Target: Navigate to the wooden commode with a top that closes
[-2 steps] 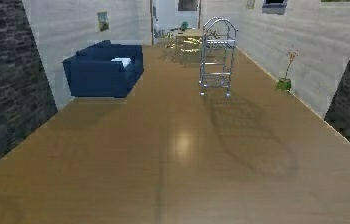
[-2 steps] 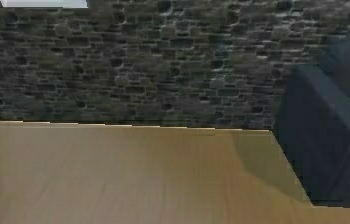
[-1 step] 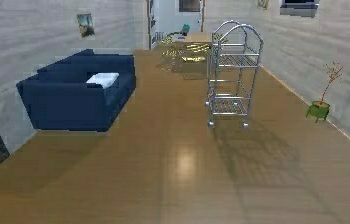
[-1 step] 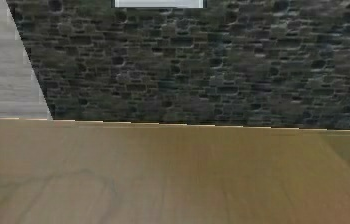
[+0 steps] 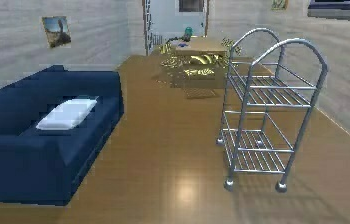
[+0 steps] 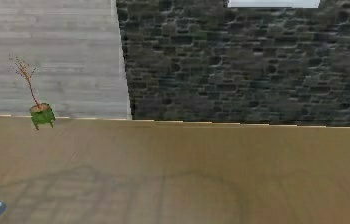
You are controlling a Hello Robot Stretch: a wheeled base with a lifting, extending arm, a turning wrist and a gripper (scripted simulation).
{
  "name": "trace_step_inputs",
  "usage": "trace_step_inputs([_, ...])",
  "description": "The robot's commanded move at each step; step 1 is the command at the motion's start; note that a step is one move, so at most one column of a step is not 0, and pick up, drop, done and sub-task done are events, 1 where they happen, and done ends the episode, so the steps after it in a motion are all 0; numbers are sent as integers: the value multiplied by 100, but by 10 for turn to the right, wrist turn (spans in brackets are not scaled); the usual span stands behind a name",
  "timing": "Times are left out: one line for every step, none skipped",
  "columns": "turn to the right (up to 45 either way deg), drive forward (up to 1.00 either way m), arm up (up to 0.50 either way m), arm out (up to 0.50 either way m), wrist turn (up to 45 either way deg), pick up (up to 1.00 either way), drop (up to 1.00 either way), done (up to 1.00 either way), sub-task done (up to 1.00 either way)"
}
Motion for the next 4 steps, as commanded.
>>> trace_step_inputs([0, 100, 0, 0, 0, 0, 0, 0, 0])
trace_step_inputs([0, 100, 0, 0, 0, 0, 0, 0, 0])
trace_step_inputs([-60, 0, 0, 0, 0, 0, 0, 0, 0])
trace_step_inputs([0, 65, 0, 0, 0, 0, 0, 0, 0])
